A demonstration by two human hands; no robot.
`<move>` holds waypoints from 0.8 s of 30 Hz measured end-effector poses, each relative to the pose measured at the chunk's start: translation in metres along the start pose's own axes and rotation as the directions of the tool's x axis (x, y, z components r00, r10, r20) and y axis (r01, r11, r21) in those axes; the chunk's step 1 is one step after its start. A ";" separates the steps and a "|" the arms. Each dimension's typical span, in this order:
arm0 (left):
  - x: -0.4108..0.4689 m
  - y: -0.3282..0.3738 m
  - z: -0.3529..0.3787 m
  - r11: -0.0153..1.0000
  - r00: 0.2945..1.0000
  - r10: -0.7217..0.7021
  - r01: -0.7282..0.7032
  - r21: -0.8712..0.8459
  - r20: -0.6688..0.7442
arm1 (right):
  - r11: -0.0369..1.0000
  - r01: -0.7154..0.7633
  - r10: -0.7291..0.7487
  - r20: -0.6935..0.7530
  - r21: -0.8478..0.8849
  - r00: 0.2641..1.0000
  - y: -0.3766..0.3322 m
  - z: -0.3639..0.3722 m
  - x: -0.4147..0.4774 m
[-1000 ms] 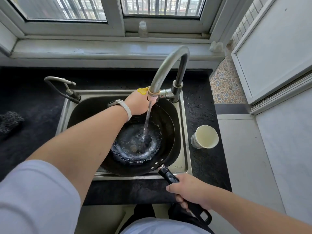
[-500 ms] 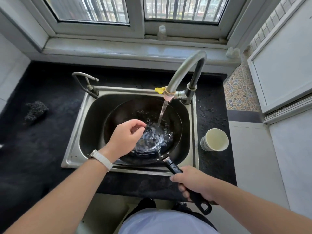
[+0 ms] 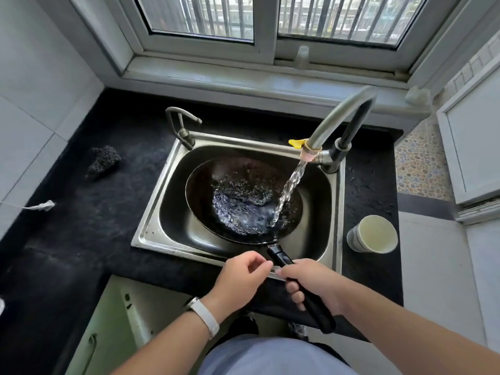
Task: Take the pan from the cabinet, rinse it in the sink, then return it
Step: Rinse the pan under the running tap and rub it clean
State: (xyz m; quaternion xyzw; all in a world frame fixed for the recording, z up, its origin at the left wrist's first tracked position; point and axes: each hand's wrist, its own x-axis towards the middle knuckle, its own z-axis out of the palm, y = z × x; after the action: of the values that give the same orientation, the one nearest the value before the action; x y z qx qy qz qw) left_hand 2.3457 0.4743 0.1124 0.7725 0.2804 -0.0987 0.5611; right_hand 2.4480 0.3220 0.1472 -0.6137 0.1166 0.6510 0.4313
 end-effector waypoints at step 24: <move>0.015 0.011 0.021 0.886 0.963 -0.222 0.266 -0.380 0.156 | 0.962 -0.183 0.144 0.190 0.203 0.971 -0.006 -0.001 0.008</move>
State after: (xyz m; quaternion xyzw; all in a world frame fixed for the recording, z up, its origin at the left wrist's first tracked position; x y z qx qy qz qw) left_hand 2.3670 0.4576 0.1068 0.5944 0.3588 -0.1510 0.7037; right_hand 2.4539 0.3281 0.1416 -0.4917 0.2001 0.7185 0.4493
